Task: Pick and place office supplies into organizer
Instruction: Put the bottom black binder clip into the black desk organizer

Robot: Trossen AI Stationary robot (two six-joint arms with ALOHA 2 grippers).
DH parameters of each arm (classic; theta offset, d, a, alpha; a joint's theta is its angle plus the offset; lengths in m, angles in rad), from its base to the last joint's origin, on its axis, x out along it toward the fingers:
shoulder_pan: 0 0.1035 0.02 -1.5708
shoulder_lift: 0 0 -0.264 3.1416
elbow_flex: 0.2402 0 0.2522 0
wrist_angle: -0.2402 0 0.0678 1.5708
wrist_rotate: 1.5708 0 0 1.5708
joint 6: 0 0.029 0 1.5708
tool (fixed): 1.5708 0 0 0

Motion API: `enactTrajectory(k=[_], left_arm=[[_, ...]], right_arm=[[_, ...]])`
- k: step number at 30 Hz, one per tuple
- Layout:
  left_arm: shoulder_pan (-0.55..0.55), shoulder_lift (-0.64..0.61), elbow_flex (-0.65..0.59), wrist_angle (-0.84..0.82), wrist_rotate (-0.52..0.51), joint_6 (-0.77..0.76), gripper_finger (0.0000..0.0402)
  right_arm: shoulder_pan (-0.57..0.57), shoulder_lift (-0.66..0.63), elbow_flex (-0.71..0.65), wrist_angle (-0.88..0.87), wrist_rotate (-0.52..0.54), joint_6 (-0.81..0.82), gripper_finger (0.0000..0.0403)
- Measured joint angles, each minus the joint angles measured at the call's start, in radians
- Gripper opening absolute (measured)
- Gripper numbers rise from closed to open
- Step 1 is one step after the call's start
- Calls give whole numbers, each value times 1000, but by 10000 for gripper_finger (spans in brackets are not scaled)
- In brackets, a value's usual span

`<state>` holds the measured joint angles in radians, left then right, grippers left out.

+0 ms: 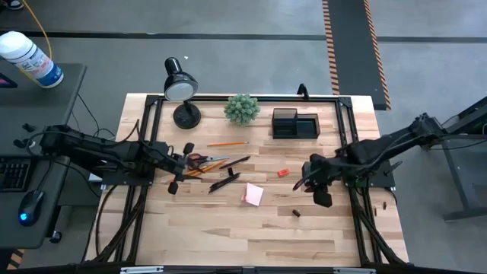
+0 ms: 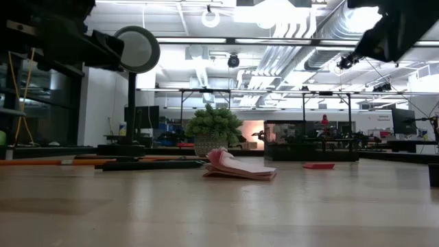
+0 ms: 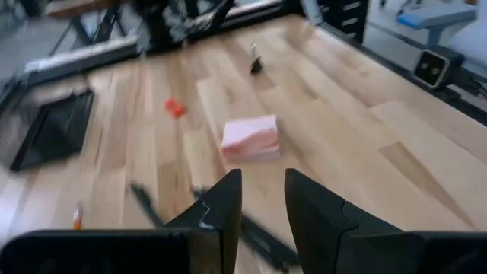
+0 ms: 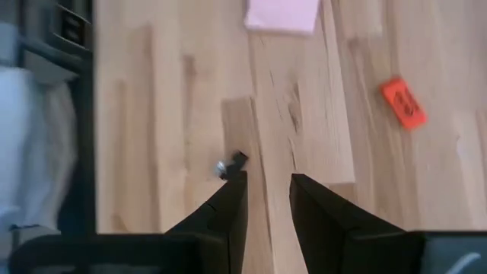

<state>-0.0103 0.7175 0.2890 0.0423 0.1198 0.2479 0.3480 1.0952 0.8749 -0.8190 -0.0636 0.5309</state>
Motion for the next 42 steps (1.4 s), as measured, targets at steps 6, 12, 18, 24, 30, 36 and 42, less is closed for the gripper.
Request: enactTrajectory(k=[6, 12, 18, 24, 30, 36, 42], left_arm=[[-92, 77, 0, 146, -75, 69, 90], [-148, 107, 0, 230, -172, 139, 90], [-147, 107, 0, 252, -177, 143, 90], [-147, 107, 0, 281, -225, 151, 90], [-147, 107, 0, 353, -229, 216, 90], [-147, 107, 0, 377, -229, 286, 90], [-147, 107, 0, 377, -229, 300, 90]], right_arm=[[56, 80, -6, 15, 5, 88, 91], [115, 127, -6, 31, -73, 213, 91], [167, 143, -6, 63, -48, 250, 91], [171, 143, -6, 113, 8, 269, 91], [169, 180, -6, 112, 12, 306, 111], [162, 292, -6, 121, -5, 409, 164], [140, 388, -7, 167, -89, 481, 199]])
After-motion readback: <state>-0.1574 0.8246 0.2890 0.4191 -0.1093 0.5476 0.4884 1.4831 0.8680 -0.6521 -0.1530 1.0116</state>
